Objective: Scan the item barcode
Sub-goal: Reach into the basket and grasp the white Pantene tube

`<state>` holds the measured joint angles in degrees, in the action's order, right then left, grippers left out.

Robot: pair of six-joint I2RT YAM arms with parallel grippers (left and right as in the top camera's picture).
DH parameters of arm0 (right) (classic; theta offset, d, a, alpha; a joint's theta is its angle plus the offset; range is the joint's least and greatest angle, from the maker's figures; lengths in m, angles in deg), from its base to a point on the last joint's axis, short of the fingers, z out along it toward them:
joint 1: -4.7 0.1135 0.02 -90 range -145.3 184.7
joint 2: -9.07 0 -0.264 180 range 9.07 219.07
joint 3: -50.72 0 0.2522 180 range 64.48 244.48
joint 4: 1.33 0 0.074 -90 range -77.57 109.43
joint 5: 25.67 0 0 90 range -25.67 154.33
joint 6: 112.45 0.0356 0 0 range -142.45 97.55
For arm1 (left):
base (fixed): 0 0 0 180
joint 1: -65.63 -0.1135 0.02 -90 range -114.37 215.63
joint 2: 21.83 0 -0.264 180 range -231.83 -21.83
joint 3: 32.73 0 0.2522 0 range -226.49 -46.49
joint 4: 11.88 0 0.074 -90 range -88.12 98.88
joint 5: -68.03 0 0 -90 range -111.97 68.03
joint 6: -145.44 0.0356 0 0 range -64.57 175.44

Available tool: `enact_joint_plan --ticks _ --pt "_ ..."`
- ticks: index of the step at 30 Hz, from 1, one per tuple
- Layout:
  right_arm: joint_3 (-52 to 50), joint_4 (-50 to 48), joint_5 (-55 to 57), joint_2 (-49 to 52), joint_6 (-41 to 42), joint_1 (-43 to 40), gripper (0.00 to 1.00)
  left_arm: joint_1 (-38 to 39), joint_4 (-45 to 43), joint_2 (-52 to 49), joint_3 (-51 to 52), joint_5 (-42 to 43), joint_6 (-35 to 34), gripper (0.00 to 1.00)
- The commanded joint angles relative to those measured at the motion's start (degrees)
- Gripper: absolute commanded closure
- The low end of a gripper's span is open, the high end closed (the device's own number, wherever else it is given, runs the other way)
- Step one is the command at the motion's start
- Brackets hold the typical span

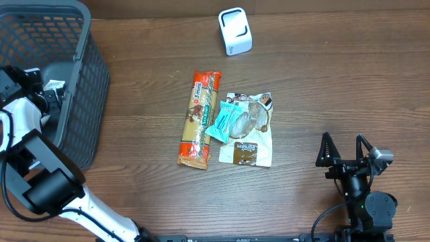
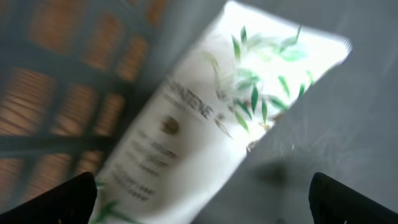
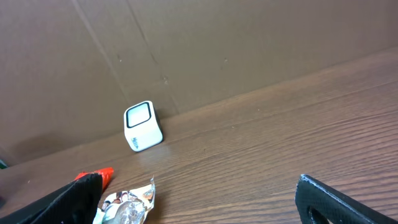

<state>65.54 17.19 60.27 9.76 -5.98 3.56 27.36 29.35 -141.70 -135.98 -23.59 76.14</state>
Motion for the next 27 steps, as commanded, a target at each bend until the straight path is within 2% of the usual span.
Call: enact_joint_plan --ticks 1,4,5,6,8,11,13,17,20,23,27 --pt "-0.59 -0.22 0.33 -0.42 -0.07 -0.48 0.00 -0.59 1.16 -3.45 0.42 -0.44 1.11 0.00" --pt "-0.59 -0.22 0.33 -0.42 -0.04 -0.48 0.00 -1.11 2.67 -5.55 0.42 -0.17 0.85 0.00" --pt "-0.59 -0.22 0.31 -0.42 -0.04 -0.48 0.00 -1.16 2.93 -6.03 0.42 0.00 0.46 0.03" --pt "-0.59 -0.22 0.33 -0.42 -0.04 -0.48 0.00 -1.16 2.97 -6.25 0.42 0.26 -0.07 0.10" --pt "-0.59 -0.22 0.33 -0.42 -0.04 -0.48 0.00 -1.14 2.73 -6.27 0.42 1.64 -0.61 0.32" --pt "-0.59 -0.22 0.33 -0.42 -0.04 -0.48 0.00 -1.05 2.29 -6.05 0.35 3.67 -1.22 0.76" --pt "-0.59 -0.22 0.31 -0.42 -0.04 -0.48 0.00 -0.94 2.29 -6.01 0.07 3.74 -3.10 0.96" --pt "-0.59 -0.22 0.33 -0.42 -0.04 -0.48 0.00 -0.63 3.28 -5.62 -1.38 5.73 -7.67 0.96" --pt "-0.59 -0.22 0.31 -0.42 -0.04 -0.48 0.00 -0.44 5.55 -4.07 -3.58 11.30 -9.66 0.96" --pt "-0.59 -0.22 0.33 -0.42 -0.04 -0.48 0.00 -0.09 8.66 -1.60 -7.21 17.33 -10.60 0.96" --pt "-0.59 -0.22 0.33 -0.42 -0.04 -0.48 0.00 0.59 14.34 2.86 -14.29 20.00 -15.34 0.96"
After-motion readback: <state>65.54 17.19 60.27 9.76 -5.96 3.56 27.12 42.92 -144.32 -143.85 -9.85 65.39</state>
